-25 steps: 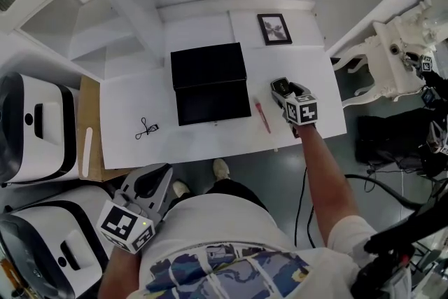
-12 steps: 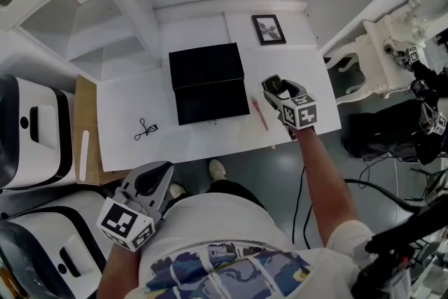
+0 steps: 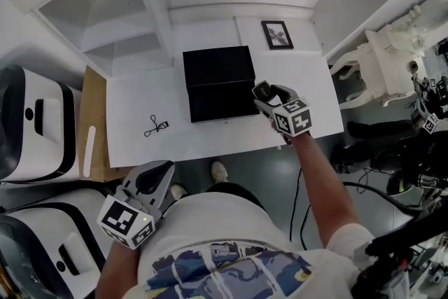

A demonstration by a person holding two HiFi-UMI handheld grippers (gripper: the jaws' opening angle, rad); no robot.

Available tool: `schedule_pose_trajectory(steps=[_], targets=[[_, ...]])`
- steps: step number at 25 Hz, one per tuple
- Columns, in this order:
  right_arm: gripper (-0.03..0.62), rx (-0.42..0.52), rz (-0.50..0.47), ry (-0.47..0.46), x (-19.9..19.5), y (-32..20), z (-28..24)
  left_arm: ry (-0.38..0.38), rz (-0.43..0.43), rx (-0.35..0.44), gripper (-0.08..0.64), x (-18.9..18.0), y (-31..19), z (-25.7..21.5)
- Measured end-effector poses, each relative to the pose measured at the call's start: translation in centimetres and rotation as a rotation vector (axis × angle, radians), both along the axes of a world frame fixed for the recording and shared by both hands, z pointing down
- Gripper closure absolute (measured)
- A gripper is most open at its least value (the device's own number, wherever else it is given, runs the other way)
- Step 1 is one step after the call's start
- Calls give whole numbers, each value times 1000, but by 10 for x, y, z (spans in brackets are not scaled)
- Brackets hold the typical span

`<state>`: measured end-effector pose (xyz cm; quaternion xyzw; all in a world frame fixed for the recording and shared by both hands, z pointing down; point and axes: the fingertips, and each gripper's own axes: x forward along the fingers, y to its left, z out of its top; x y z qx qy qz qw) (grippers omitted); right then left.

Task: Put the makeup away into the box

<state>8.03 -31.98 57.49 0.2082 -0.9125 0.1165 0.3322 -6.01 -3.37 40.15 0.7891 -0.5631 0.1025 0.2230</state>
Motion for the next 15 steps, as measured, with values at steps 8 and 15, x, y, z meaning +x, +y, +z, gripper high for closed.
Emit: schedule_pose_trajectory(steps=[8,15], targets=[[265,-16,-124,27,-51,36,10,-1,-47,6,546,-24,24,-4],[265,-34,-242,57,-91,56,25,2,-106,3,546,-38,41,-3]])
